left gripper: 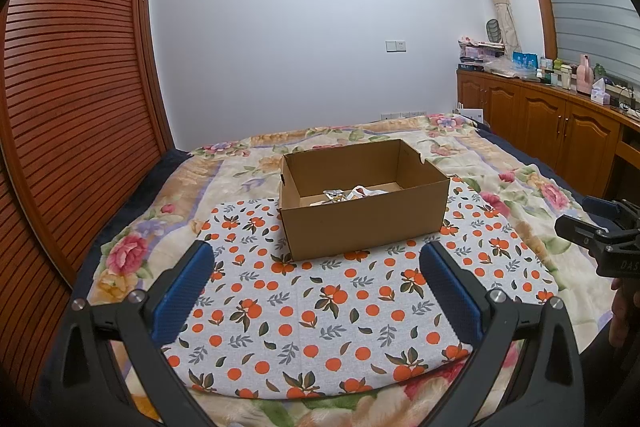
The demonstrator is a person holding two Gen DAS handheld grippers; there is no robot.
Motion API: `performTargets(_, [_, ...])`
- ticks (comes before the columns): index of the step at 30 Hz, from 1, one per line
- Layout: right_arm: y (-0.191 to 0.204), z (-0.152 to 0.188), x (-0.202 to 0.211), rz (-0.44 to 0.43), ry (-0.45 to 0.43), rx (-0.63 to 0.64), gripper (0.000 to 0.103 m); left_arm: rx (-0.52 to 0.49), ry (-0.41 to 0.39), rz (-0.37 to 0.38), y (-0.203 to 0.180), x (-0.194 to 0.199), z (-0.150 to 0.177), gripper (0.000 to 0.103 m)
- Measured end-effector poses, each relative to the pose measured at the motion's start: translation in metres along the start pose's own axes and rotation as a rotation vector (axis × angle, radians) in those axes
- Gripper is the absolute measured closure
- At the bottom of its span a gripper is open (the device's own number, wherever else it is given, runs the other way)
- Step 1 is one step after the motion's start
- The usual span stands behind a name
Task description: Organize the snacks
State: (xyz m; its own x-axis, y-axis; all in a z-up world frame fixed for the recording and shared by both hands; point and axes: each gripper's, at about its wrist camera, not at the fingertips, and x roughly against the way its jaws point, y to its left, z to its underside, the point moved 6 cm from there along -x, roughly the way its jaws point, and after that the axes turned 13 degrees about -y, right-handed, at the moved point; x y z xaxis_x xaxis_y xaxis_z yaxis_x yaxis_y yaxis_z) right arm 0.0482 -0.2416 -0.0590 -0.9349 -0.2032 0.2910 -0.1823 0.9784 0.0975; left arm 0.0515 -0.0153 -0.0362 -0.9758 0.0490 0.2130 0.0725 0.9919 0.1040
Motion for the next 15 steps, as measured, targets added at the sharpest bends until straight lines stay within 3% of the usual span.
performTargets(15, [0.0001, 0.0007, -0.0001, -0.001, 0.000, 0.000, 0.000, 0.001, -0.001, 0.000, 0.0000, 0.0002, 0.0002, 0.000])
